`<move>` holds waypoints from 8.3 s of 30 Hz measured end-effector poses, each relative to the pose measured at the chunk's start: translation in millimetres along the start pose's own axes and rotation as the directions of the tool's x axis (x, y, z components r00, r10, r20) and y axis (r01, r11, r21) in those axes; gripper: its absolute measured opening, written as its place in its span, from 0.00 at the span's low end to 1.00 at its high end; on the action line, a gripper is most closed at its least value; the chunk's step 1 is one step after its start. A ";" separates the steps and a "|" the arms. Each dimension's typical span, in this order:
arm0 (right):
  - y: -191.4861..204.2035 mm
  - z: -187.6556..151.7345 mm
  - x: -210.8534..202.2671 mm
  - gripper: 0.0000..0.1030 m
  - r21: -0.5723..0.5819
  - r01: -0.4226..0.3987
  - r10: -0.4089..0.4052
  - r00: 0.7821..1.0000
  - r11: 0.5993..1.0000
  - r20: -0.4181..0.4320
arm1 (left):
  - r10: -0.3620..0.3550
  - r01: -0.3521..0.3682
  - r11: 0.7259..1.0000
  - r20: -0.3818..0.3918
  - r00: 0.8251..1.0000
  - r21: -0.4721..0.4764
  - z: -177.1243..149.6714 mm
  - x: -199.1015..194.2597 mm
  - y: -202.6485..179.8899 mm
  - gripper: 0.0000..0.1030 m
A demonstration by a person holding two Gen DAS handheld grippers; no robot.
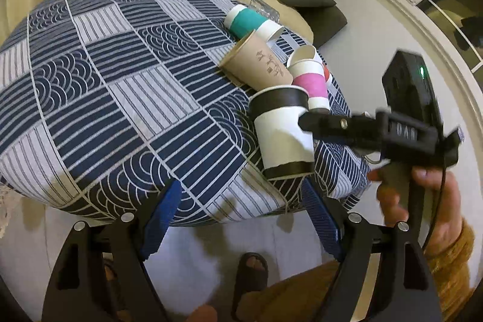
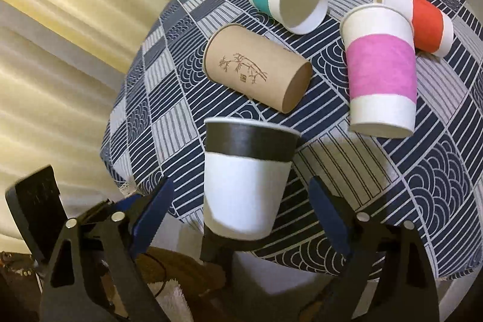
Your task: Flip cup upright
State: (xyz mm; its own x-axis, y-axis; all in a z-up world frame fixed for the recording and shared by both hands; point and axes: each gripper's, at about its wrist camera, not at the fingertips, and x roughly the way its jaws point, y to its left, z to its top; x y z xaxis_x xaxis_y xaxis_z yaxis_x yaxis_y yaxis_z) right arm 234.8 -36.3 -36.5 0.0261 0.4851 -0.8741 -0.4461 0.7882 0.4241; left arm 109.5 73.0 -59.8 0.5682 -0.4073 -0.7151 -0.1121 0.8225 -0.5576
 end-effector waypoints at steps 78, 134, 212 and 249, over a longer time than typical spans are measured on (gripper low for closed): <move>32.1 -105.3 -0.5 0.64 -0.045 0.428 -0.244 0.595 0.903 0.766 | 0.091 -0.095 0.994 0.080 0.993 0.046 4.4 5.0 15.6 0.77; 31.9 -171.8 -56.0 0.95 -0.045 0.447 -0.253 0.584 0.894 0.771 | 0.113 -0.128 0.989 0.189 0.975 0.068 -7.4 -21.5 7.1 0.77; 16.4 -233.4 -116.2 0.95 -0.282 0.250 -0.007 0.760 0.926 0.650 | 0.150 -0.289 0.844 0.319 0.936 0.451 -112.4 -56.5 -95.5 0.94; 17.1 -232.9 -111.6 0.95 -0.281 0.264 -0.022 0.763 0.923 0.646 | 0.147 -0.292 0.843 0.330 0.933 0.451 -113.0 -58.6 -97.5 0.94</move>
State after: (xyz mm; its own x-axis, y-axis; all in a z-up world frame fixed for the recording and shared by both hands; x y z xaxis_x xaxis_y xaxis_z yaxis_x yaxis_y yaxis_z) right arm 15.9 -165.1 13.1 0.6072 0.5977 -0.5235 -0.6559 0.7489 0.0943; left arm -5.0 -28.2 -11.2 0.7823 -0.1281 -0.6096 0.1068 0.9917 -0.0713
